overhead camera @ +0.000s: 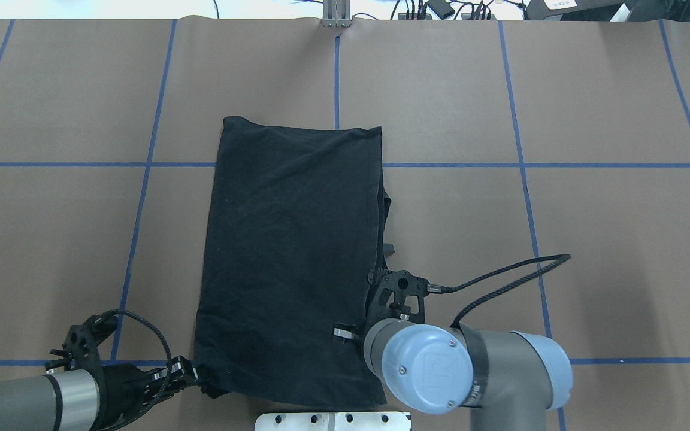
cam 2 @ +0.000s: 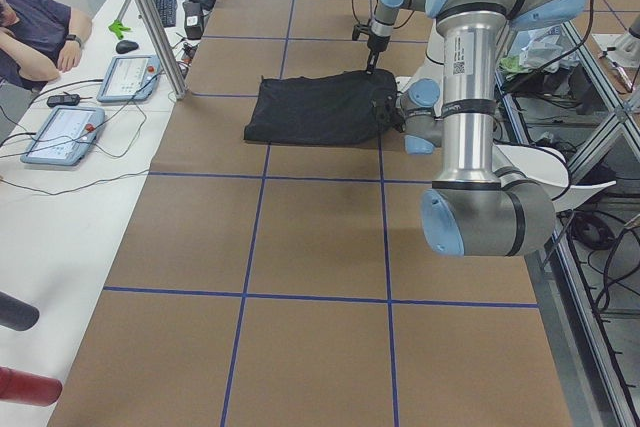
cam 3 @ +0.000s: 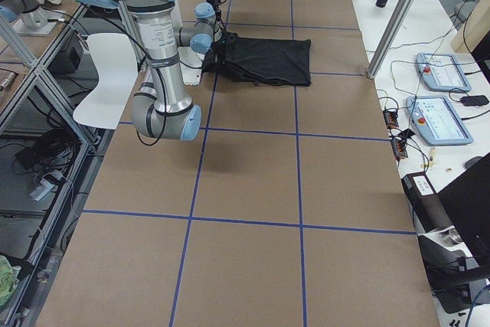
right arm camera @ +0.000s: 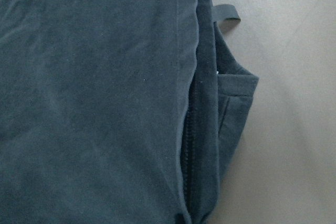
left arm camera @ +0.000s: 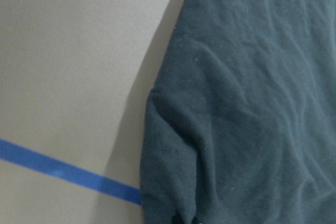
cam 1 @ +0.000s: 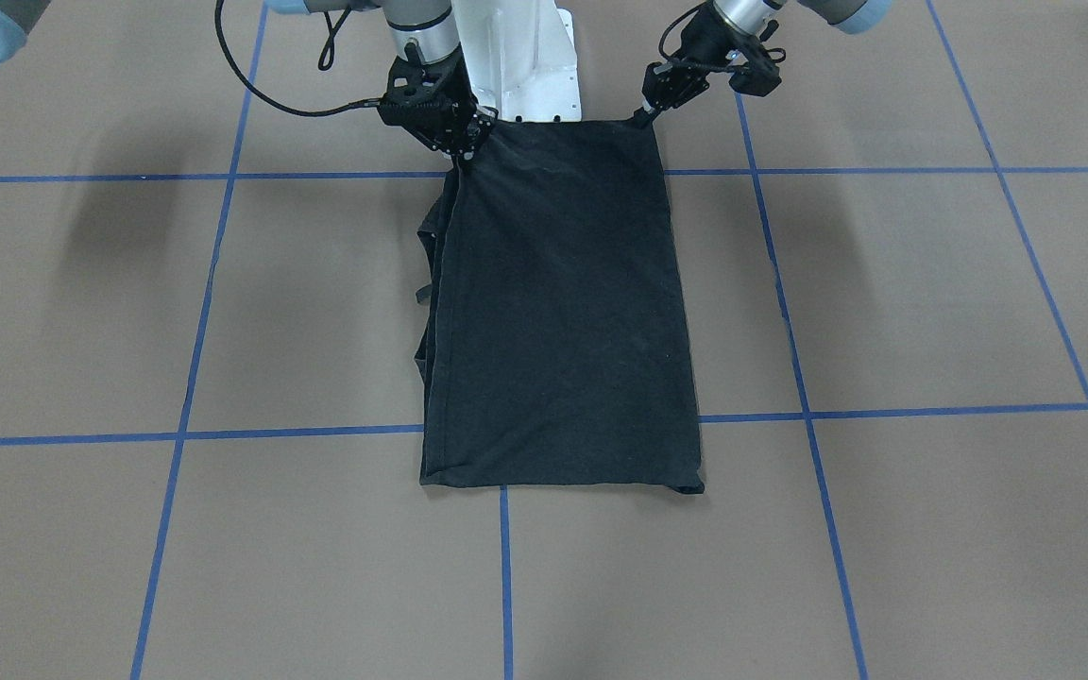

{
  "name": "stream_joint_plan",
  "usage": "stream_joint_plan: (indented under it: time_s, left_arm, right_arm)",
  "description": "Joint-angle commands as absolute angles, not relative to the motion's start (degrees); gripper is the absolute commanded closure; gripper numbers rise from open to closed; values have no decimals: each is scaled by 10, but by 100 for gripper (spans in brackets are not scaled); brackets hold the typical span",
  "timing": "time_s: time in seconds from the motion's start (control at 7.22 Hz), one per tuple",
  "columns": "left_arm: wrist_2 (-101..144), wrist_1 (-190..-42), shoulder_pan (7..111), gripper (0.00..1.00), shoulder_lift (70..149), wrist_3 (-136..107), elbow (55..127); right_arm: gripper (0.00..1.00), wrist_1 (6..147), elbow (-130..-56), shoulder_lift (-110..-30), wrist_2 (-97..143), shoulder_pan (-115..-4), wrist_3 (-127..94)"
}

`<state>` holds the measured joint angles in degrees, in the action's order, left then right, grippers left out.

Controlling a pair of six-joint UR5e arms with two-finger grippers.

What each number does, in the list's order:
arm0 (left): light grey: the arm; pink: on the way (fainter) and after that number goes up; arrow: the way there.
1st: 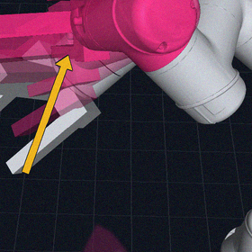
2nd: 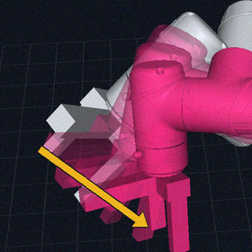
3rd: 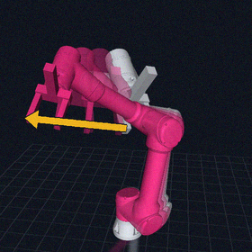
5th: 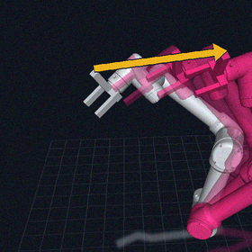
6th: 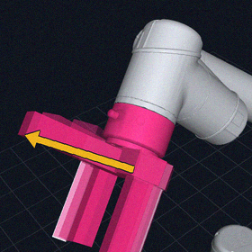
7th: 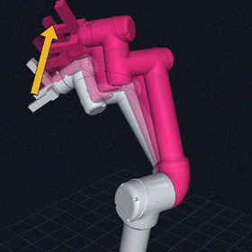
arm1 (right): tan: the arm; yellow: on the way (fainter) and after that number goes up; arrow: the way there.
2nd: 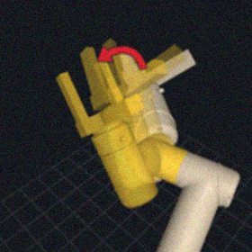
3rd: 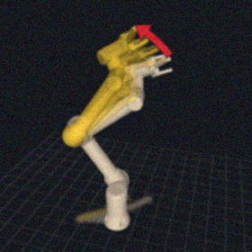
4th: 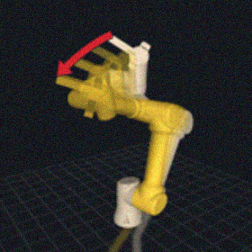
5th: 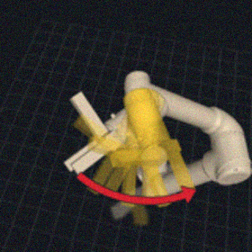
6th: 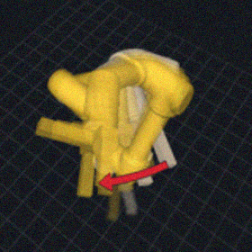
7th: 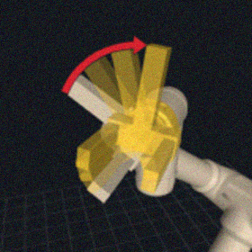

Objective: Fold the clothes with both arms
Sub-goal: 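Grasp the near edge with the right gripper and lift with both grippers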

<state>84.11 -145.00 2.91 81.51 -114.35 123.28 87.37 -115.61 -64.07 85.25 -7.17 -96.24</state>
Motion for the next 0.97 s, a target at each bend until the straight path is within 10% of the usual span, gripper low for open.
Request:
stream_joint_plan:
  time_s: [0.0,0.83]
  left_arm:
    - [898,-1448,39,100,798,-1143,1308]
    - [987,-1225,205,100,970,-999,1304]
  right_arm:
    - [100,927,-1246,-666,857,-65,-962]
    - [100,966,-1241,-640,904,-160,-947]
